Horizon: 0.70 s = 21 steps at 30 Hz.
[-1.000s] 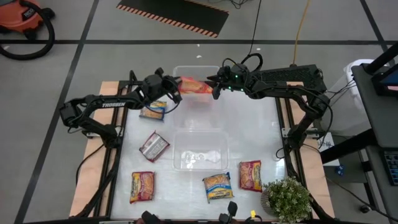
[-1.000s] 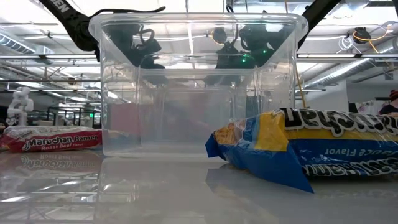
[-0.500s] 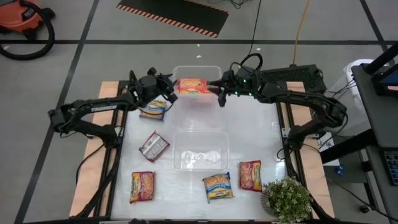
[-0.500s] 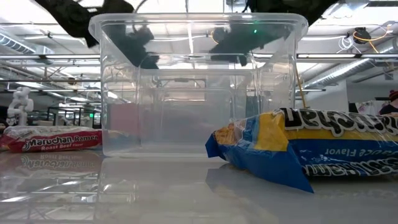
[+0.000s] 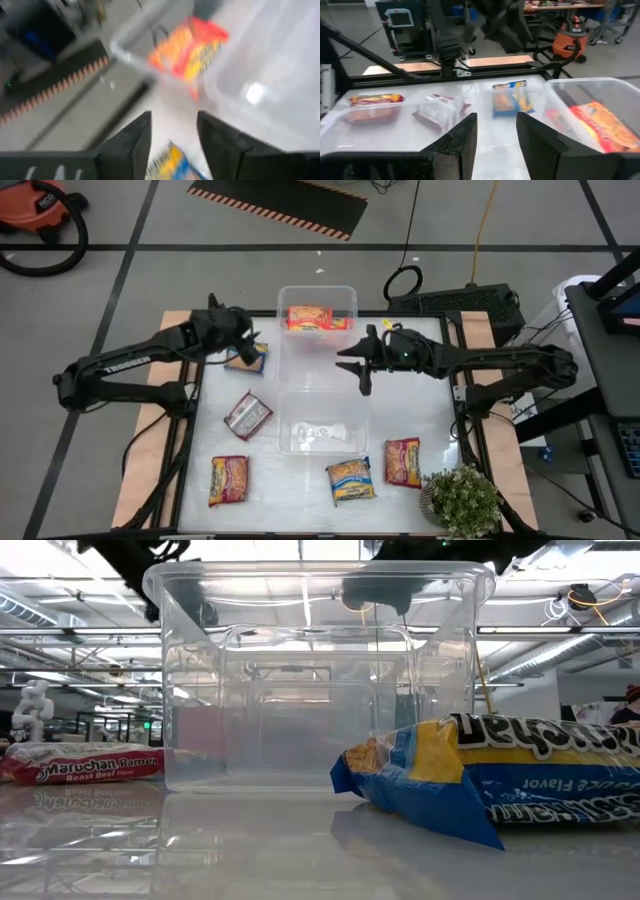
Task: Sort Maruchan noodles
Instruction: Put the top blue noodle pack into the middle transparent bin
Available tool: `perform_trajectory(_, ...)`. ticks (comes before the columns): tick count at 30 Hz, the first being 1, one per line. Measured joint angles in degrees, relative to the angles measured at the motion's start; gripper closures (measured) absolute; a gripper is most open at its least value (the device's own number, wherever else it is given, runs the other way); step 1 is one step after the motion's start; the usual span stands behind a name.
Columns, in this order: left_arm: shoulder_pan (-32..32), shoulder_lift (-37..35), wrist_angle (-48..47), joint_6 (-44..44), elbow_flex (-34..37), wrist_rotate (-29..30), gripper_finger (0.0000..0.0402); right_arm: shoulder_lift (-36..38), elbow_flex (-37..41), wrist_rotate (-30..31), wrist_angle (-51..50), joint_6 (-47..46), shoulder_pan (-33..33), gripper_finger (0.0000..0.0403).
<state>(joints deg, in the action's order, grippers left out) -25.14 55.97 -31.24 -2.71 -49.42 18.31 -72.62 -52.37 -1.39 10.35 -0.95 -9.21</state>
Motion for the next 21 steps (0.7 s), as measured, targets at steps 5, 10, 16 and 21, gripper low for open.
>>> perform_trajectory(5, 0.5, 1.5, -14.2, 12.4, 0.2, 2.0, 0.0238, 0.2, 0.5, 0.1, -0.1, -2.4, 2.6, 0.0270)
perform_trajectory(10, 0.6, 3.4, -23.5, 23.3, 2.4, 4.1, 0.0238, 0.2, 0.5, 1.0, -0.7, -2.9, 5.0, 0.0270)
perform_trajectory(16, 0.7, 3.7, -22.2, 27.4, 10.4, 4.5, 0.0238, 0.2, 0.5, 3.0, -2.7, -2.2, 7.8, 0.0270)
perform_trajectory(21, 0.9, 3.7, -21.8, 33.3, 11.9, 4.4, 0.0238, 0.2, 0.5, 3.1, -4.8, -1.8, 8.7, 0.0270)
